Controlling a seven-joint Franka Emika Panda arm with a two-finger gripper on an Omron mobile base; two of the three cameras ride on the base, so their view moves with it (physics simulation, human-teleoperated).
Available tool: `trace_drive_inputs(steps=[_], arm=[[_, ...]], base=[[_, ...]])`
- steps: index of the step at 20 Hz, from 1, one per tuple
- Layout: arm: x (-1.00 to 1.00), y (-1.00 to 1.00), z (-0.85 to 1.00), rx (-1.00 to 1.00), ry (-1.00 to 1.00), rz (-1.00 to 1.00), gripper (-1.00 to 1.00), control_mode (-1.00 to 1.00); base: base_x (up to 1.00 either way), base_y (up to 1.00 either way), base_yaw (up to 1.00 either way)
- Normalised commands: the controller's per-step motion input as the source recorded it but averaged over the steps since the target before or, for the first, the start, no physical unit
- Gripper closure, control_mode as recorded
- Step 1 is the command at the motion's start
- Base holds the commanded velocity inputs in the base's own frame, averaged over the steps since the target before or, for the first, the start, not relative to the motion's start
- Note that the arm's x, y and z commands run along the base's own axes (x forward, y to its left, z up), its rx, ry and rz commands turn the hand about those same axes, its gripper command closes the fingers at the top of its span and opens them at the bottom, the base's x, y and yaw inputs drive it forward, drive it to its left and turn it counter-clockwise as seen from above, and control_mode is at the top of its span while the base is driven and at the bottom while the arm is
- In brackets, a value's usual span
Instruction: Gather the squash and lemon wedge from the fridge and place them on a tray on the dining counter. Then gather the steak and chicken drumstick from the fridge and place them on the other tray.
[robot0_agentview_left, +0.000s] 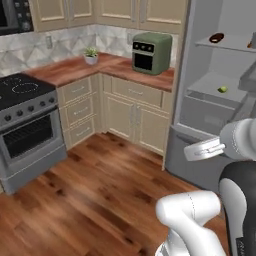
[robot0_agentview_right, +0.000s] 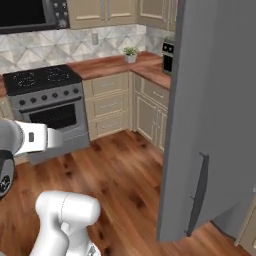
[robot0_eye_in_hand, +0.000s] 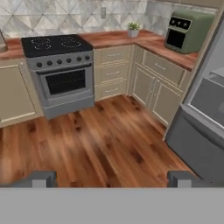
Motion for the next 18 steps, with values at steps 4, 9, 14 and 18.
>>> trace_drive_inputs(steps=[4,9,14,18], arm=[[0.00,0.00,0.00,0.00,0.00,0.00,-1.00,1.00],[0.00,0.00,0.00,0.00,0.00,0.00,-1.00,1.00],[0.00,0.00,0.00,0.00,0.00,0.00,-1.00,1.00],[0.00,0.00,0.00,0.00,0.00,0.00,-1.00,1.00]], base=[[0.19,0.37,-0.56],[0.29,0.50,-0.55],[0.36,0.53,-0.53],[0.39,0.53,-0.53]])
